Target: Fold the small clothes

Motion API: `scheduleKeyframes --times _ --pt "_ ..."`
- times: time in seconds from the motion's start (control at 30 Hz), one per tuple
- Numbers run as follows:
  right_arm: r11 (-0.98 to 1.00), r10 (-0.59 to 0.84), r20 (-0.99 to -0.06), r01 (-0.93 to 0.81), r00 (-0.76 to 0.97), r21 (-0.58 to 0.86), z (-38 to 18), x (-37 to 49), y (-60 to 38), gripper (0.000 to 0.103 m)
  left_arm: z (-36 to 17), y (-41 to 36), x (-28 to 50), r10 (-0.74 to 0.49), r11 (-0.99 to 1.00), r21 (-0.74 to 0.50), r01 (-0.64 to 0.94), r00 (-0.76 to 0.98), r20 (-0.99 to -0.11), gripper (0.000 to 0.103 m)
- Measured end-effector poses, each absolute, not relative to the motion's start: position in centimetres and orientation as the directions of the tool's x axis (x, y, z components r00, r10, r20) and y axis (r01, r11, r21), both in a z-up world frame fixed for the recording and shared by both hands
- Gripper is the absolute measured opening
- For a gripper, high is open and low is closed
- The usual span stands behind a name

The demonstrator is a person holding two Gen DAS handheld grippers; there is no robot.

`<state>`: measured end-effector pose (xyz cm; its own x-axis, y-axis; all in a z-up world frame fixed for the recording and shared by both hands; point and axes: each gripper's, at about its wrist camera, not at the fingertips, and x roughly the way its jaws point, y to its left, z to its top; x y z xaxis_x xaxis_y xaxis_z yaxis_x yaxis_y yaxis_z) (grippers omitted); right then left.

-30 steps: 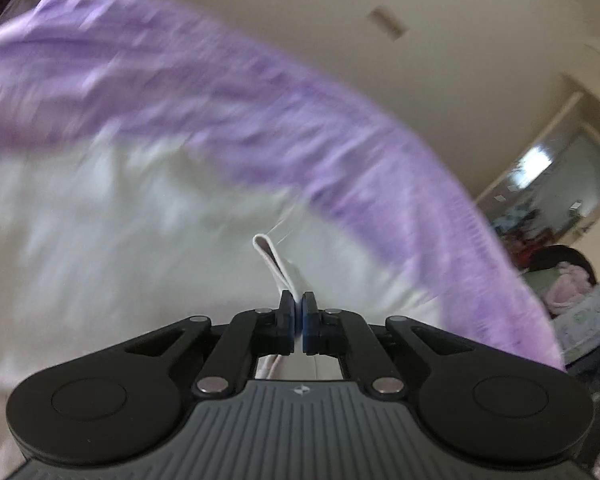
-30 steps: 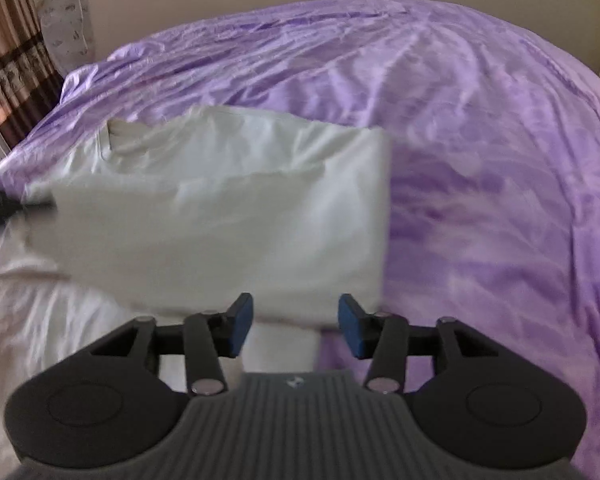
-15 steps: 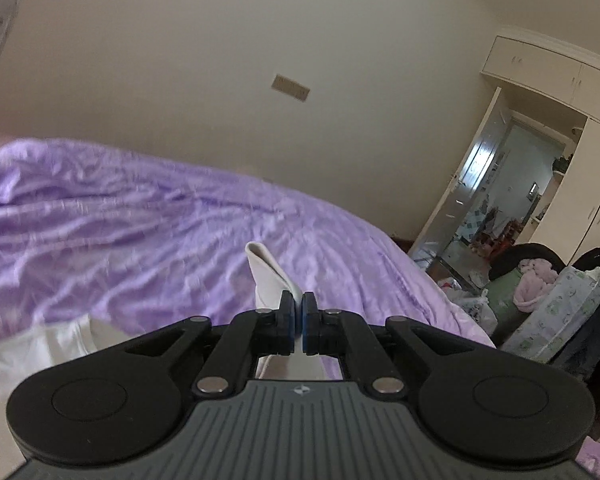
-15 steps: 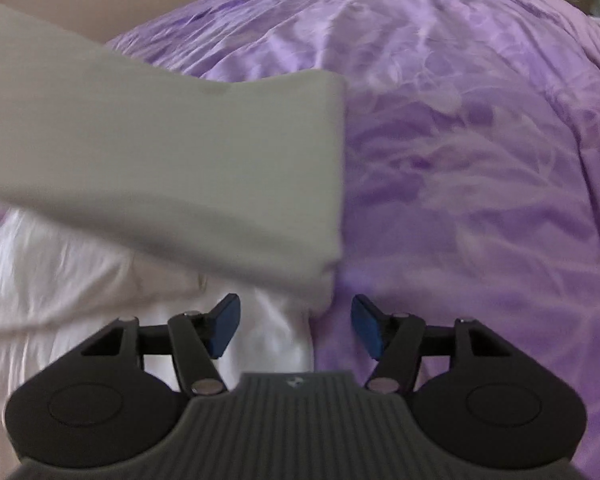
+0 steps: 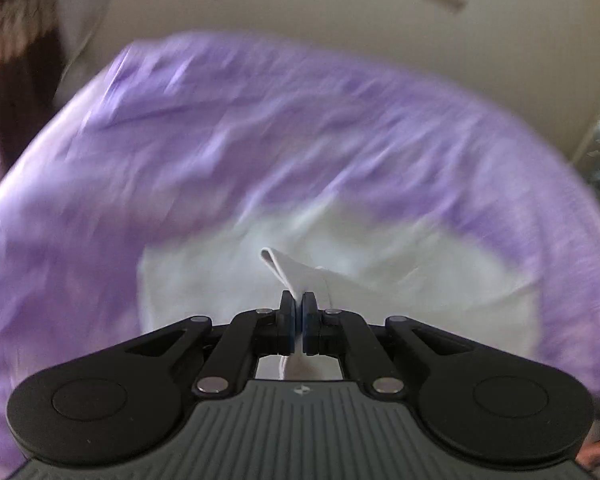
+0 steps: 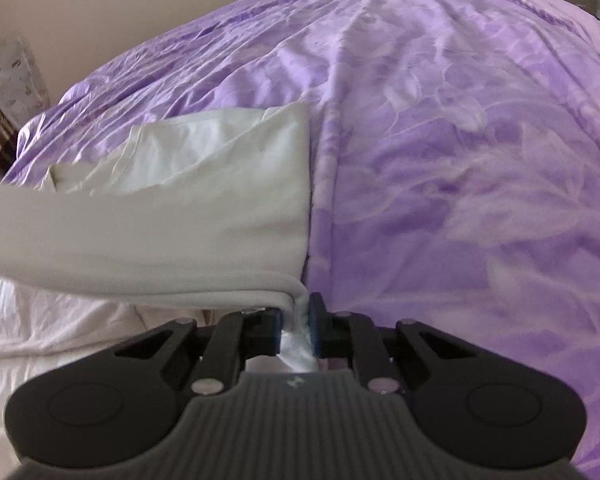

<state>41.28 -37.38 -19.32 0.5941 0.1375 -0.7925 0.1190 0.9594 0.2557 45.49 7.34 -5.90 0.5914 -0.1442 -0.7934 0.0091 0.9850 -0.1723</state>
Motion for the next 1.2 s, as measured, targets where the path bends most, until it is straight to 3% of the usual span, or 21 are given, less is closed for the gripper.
scheduleKeyframes --times 0.13,0.3,0.37,0.43,0.5,0.67,0.9,1.0,1.2 --pt "0.981 0.121 -0.812 0.054 0.572 0.184 -19.2 41.3 -36.1 0.008 -13.4 10.3 45.3 -0.156 0.973 -0.219 -0.067 0.504 -0.85 0.002" --pt "0.993 0.096 -0.844 0.003 0.527 0.115 -19.4 41.5 -35.5 0.01 -15.4 10.0 44.7 -0.14 0.983 -0.181 -0.027 0.531 -0.836 0.003" --pt "0.996 0.083 -0.871 -0.006 0.484 0.091 -19.8 41.8 -35.6 0.011 -15.3 9.2 44.5 -0.104 0.993 -0.119 0.007 0.537 -0.837 0.006" --pt "0.998 0.065 -0.88 -0.01 0.47 0.069 -19.7 41.6 -35.7 0.011 -14.9 8.0 44.5 -0.043 0.999 -0.025 0.04 0.541 -0.84 0.02" --pt "0.998 0.053 -0.891 -0.008 0.451 0.056 -19.4 41.3 -35.9 0.011 -14.3 7.1 44.2 0.013 0.994 0.07 0.088 0.53 -0.848 0.024" --pt "0.999 0.011 -0.884 -0.045 0.467 -0.011 -16.3 39.6 -35.8 0.014 -11.6 5.9 41.8 0.07 0.949 0.226 0.221 0.55 -0.832 0.025" --pt "0.987 0.123 -0.81 -0.16 0.573 0.036 -12.9 40.4 -33.2 0.005 -9.9 3.7 40.9 -0.007 0.941 0.196 0.275 0.596 -0.803 0.025" --pt "0.987 0.142 -0.814 -0.147 0.563 0.07 -14.6 41.8 -32.5 0.0 -11.5 3.2 40.9 0.008 0.938 0.204 0.282 0.568 -0.823 0.024" --pt "0.99 0.12 -0.884 -0.123 0.453 0.072 -19.7 42.2 -32.7 0.0 -15.2 4.9 40.6 0.03 0.943 0.199 0.267 0.528 -0.849 0.021"
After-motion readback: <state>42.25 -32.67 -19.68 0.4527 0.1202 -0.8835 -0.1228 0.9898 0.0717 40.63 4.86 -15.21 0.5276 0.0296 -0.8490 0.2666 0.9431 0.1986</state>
